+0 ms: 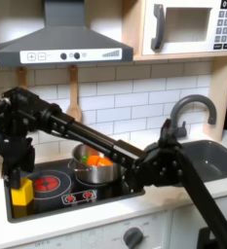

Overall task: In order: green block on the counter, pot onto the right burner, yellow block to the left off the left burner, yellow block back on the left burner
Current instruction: 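Put the yellow block back on the left burner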

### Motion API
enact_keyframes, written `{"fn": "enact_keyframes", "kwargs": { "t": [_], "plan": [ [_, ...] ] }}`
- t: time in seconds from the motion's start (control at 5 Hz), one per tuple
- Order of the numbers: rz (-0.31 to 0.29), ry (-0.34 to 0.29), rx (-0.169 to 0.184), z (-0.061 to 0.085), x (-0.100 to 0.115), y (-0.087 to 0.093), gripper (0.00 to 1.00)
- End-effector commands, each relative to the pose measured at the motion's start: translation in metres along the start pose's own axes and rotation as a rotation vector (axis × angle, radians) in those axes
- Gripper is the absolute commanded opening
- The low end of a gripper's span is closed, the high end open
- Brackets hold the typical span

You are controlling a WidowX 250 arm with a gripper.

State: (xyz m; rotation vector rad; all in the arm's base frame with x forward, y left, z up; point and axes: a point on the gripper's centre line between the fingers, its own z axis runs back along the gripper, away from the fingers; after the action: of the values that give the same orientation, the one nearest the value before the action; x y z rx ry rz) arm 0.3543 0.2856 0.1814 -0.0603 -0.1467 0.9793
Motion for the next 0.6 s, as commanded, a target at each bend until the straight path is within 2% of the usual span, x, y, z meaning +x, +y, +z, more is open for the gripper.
{"fn": "enact_keyframes", "kwargs": {
  "t": [0.0, 0.4],
  "plan": [
    [-0.008, 0.021, 0.011, -0.010, -0.004, 0.004, 1.00],
    [-0.013, 0.062, 0.025, -0.029, -0.009, 0.005, 1.00]
  ]
}}
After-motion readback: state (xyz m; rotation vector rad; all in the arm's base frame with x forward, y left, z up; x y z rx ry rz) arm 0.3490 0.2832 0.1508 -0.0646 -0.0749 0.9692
